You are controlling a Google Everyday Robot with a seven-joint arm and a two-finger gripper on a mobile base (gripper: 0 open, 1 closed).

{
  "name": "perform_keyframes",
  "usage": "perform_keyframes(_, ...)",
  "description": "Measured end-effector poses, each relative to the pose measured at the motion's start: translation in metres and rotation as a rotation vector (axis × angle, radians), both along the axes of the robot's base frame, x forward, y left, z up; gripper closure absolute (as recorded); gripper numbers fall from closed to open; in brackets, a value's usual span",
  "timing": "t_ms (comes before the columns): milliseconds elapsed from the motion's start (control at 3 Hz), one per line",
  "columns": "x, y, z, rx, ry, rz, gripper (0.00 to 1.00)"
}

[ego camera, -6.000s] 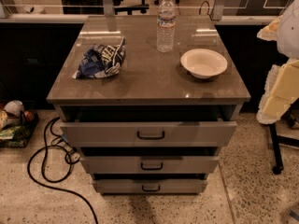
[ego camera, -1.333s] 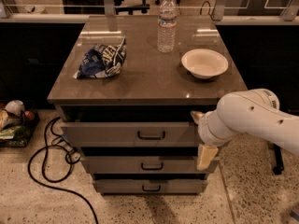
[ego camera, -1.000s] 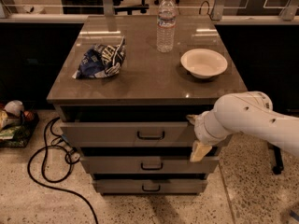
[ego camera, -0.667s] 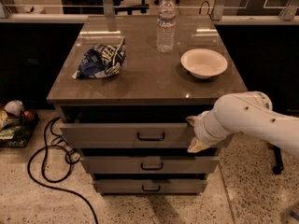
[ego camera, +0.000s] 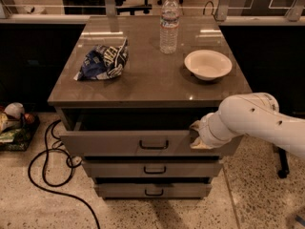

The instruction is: Open top drawer

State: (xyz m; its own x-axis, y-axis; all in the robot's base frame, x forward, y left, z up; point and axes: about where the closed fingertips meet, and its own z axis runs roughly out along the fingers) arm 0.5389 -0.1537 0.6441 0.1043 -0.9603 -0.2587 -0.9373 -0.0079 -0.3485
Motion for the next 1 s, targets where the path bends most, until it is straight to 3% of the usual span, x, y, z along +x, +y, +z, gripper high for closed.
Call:
perform_keyframes(333,0.0000,0.0000,0.0020,0.000,0.000,0.000,1.00)
perform_keyframes(667,0.0000,0.0000,0.0019,0.000,0.000,0.000,1.00)
perform_keyframes(1000,-0.0060,0.0052,0.0007,-0.046,0.042,0.021,1.00)
